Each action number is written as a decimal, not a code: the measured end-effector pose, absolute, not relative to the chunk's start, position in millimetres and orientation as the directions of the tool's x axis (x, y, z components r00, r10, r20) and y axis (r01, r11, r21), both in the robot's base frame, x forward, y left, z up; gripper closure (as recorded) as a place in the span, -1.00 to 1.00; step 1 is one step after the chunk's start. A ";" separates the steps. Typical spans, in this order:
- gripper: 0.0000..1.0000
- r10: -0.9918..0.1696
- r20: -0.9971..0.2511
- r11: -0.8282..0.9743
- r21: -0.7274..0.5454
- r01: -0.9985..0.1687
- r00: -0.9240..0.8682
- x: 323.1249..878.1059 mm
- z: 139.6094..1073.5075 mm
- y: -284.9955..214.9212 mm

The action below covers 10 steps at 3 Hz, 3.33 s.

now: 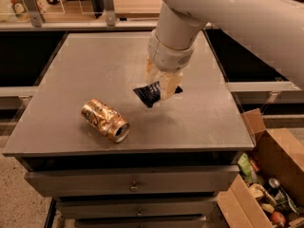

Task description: Move rxbar blueberry near orange can

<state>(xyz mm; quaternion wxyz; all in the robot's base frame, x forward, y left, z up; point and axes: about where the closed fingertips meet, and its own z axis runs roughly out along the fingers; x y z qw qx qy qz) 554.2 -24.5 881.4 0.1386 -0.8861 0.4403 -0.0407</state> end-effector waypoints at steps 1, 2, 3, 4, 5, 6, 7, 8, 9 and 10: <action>1.00 -0.733 -0.012 -0.649 -0.284 -0.705 0.680 552.9 879.9 -8.6; 1.00 -0.682 0.015 -0.704 -0.284 -0.650 0.732 549.8 880.5 5.7; 1.00 -0.635 0.026 -0.747 -0.274 -0.605 0.772 544.2 878.1 19.7; 1.00 -0.604 0.023 -0.775 -0.248 -0.581 0.797 539.9 871.9 31.5; 0.67 -0.596 0.010 -0.785 -0.215 -0.580 0.803 541.9 863.9 40.8; 0.21 -0.586 -0.006 -0.796 -0.187 -0.576 0.811 543.1 855.3 48.6; -0.25 -0.571 -0.022 -0.807 -0.167 -0.566 0.821 542.3 849.2 53.7; -0.73 -0.569 -0.027 -0.810 -0.156 -0.566 0.822 542.2 845.6 54.4; -1.00 -0.582 -0.027 -0.802 -0.149 -0.579 0.813 545.4 844.0 52.3; -1.00 -0.582 -0.027 -0.802 -0.149 -0.579 0.813 545.4 844.0 52.3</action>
Offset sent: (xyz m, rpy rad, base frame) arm -0.0075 0.0459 0.0006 -0.0680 -0.0679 0.2490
